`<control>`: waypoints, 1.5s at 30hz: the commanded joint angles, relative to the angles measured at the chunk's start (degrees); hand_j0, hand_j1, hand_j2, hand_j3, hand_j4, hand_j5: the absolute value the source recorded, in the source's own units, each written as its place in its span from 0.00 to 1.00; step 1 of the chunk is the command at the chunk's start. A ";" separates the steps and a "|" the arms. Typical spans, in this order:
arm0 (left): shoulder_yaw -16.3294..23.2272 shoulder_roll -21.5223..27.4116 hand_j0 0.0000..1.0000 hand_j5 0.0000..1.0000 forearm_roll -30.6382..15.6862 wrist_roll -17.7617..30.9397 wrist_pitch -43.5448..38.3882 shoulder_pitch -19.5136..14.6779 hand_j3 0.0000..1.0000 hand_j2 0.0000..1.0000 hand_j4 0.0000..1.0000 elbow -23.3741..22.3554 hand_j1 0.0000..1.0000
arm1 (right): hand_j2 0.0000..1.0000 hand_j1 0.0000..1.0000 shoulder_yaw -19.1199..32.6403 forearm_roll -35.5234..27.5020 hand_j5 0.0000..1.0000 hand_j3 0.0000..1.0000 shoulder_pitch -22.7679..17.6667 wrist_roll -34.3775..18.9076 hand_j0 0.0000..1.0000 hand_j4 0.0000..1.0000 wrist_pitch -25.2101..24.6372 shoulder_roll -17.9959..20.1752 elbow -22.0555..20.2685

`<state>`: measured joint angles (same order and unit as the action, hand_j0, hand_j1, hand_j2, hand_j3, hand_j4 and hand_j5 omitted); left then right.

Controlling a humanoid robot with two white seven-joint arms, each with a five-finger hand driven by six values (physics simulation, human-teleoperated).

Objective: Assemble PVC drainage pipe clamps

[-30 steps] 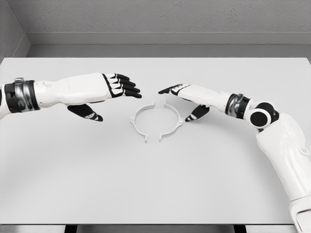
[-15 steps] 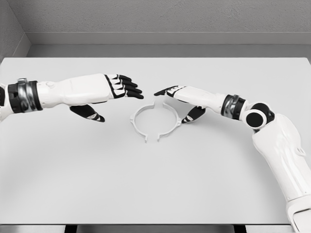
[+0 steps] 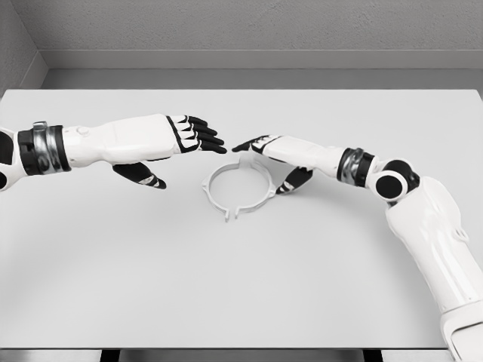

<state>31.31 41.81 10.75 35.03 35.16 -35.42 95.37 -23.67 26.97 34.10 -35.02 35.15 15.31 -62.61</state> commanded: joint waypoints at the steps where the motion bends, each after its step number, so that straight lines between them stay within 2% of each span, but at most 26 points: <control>1: -0.03 0.03 1.00 1.00 -0.38 -0.03 -0.16 0.00 1.00 1.00 1.00 -0.01 1.00 | 1.00 1.00 0.38 -0.43 1.00 1.00 0.00 0.02 1.00 1.00 -0.15 0.51 0.47; 6: -0.03 0.03 1.00 1.00 -0.38 -0.03 -0.16 -0.09 1.00 1.00 1.00 -0.01 1.00 | 1.00 1.00 0.56 -0.51 1.00 1.00 2.81 0.02 1.00 1.00 -0.15 1.38 4.51; 11: -0.03 0.12 1.00 1.00 -0.38 -0.03 -0.16 -0.18 1.00 1.00 1.00 -0.18 1.00 | 1.00 1.00 0.12 0.19 1.00 1.00 3.52 0.02 1.00 1.00 -0.15 -0.99 6.62; 14: -0.03 0.47 1.00 1.00 -0.29 -0.03 -0.16 -1.32 1.00 1.00 1.00 -3.08 1.00 | 1.00 1.00 -0.06 0.28 1.00 1.00 3.69 0.02 1.00 1.00 -0.15 -1.52 6.71; 45: -0.11 2.05 1.00 1.00 -0.11 -0.03 -0.16 -1.41 1.00 1.00 1.00 -3.35 1.00 | 1.00 1.00 -1.02 0.01 1.00 1.00 4.66 0.02 1.00 1.00 -0.15 -3.54 6.18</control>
<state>31.22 43.80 11.01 35.03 35.16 -36.83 92.02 -24.66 27.46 38.76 -35.01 35.15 11.93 -56.39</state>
